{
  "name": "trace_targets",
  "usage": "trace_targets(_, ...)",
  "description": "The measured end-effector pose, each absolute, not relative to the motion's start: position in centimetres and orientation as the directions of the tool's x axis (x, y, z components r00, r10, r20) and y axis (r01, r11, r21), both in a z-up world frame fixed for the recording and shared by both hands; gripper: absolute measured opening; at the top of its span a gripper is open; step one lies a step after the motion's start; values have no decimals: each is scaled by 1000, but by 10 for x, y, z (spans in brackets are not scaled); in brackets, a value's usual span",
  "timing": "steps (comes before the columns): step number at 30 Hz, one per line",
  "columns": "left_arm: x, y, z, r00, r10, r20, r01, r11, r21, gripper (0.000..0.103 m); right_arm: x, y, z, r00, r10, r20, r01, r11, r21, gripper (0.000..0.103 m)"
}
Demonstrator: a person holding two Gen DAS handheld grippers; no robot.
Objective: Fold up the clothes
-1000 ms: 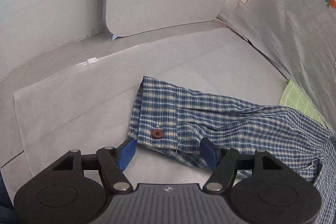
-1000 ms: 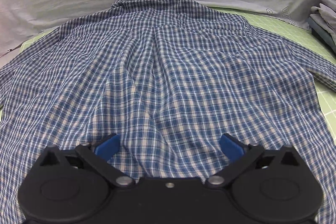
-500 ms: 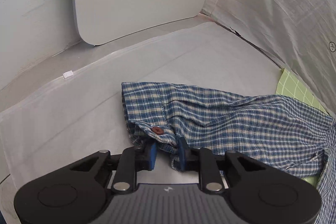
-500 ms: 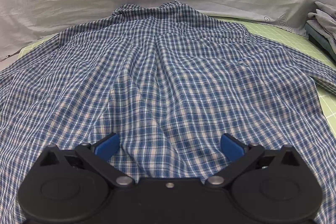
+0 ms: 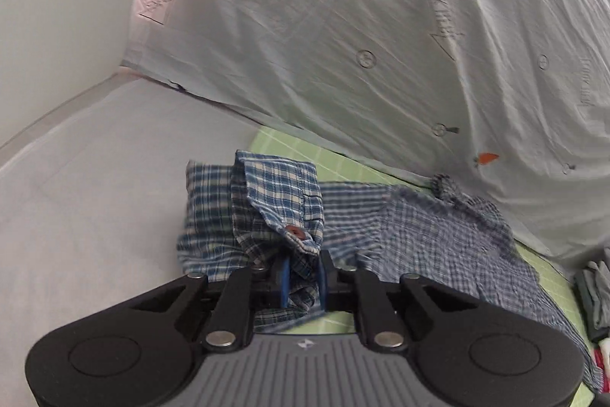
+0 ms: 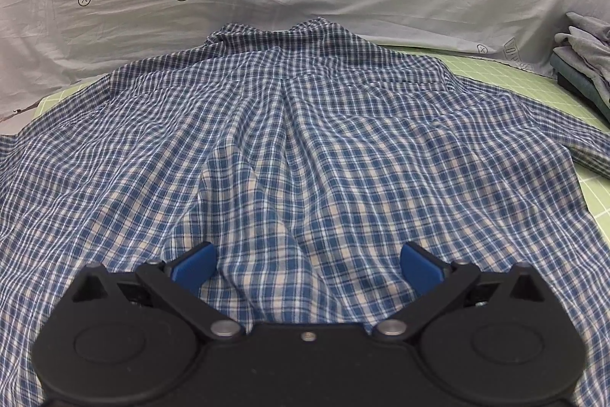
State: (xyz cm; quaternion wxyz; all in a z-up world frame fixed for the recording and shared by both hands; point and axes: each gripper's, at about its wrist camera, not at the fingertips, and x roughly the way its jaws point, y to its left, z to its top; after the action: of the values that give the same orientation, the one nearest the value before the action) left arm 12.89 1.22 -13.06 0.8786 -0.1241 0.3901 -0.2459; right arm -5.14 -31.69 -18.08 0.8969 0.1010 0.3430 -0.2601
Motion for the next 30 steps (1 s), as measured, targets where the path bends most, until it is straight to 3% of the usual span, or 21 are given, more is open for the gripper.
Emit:
trace_targets(4, 108, -36, -143, 440, -575, -690, 466, 803, -373, 27, -50, -318, -180, 625, -391, -676, 533, 846, 3, 103)
trace_targets(6, 97, -44, -146, 426, -563, -708, 499, 799, -335, 43, -48, -319, -177, 603, -380, -701, 534, 845, 2, 103)
trace_targets(9, 93, -41, -148, 443, -529, -724, 482, 821, -305, 52, -41, -319, -169, 542, -373, -753, 555, 832, -13, 103)
trace_targets(15, 97, -35, -161, 463, -384, -799, 398, 895, -199, 56, -26, -296, -145, 612, -368, -700, 490, 871, -29, 101)
trace_targets(20, 96, -36, -178, 419, -306, -855, 383, 913, -139, 57, 6, -274, -129, 693, -263, -671, 391, 920, 44, 87)
trace_targets(23, 96, -37, -183, 416, -301, -858, 394, 910, -128, 62, 28, -259, -125, 727, -161, -668, 314, 943, 113, 77)
trace_targets(25, 97, -40, -183, 419, -293, -860, 402, 909, -114, 64, 40, -250, -128, 731, -99, -675, 263, 954, 146, 57)
trace_targets(26, 97, -41, -184, 420, -289, -860, 405, 908, -107, 65, 46, -244, -131, 729, -61, -682, 233, 959, 162, 53)
trace_targets(30, 100, -42, -185, 423, -289, -859, 410, 906, -103, 70, 61, -230, -145, 695, 24, -719, 186, 960, 211, 51)
